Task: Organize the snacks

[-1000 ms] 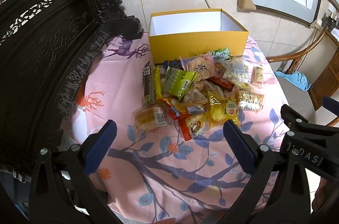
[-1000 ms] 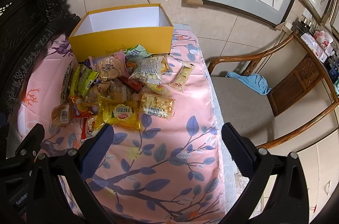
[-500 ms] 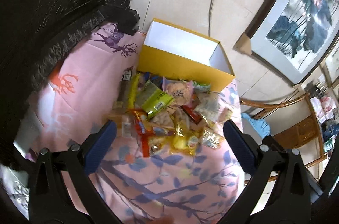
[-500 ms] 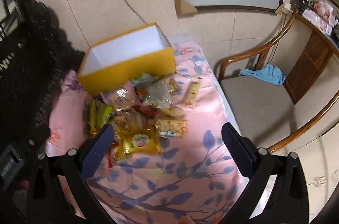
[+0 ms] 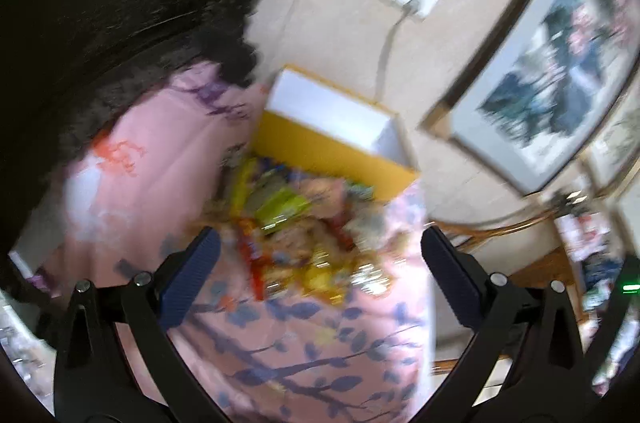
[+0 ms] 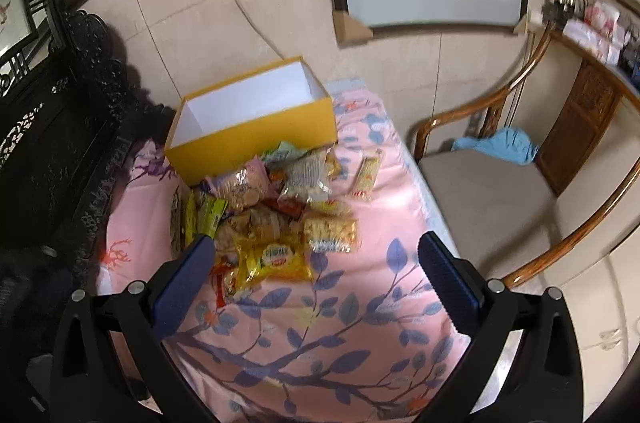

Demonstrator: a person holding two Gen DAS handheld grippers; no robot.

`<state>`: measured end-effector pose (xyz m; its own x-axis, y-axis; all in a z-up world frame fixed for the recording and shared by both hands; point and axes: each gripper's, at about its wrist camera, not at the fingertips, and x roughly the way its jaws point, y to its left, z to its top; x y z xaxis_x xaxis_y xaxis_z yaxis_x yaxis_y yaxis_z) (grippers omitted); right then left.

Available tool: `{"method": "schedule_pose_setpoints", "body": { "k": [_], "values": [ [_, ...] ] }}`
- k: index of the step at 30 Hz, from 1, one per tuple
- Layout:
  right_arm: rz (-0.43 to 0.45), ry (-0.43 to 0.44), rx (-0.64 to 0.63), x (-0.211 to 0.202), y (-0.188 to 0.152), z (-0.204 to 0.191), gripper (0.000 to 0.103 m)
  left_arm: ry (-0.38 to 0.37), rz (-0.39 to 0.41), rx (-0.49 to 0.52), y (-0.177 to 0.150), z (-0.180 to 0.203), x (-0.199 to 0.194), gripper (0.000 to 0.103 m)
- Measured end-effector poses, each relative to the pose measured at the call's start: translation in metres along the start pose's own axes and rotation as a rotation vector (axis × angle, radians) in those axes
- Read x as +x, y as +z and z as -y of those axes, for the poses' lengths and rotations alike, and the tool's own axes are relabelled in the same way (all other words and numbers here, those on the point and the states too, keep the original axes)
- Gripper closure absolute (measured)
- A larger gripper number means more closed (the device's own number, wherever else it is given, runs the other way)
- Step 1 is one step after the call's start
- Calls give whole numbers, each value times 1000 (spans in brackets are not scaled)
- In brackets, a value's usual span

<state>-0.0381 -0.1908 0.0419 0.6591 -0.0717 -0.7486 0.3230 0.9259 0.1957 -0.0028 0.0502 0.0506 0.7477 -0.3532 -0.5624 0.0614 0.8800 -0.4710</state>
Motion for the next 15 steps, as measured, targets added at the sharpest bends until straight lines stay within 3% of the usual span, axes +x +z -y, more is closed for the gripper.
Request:
{"method": "schedule_pose_setpoints", "body": {
  "k": [4, 8, 12, 15],
  "values": [
    [12, 28, 28, -2, 0, 5, 1, 16, 24, 31, 3, 8, -2, 2],
    [-22, 65, 3, 3, -3, -2, 1, 64, -2, 70, 1, 15, 2, 2],
    [-50, 100, -12, 9, -5, -8, 1, 70, 24, 106, -1, 18, -5, 2],
    [-66, 38, -24, 12, -6, -10, 1, 85, 27, 121, -2, 20, -7, 2]
  ]
}}
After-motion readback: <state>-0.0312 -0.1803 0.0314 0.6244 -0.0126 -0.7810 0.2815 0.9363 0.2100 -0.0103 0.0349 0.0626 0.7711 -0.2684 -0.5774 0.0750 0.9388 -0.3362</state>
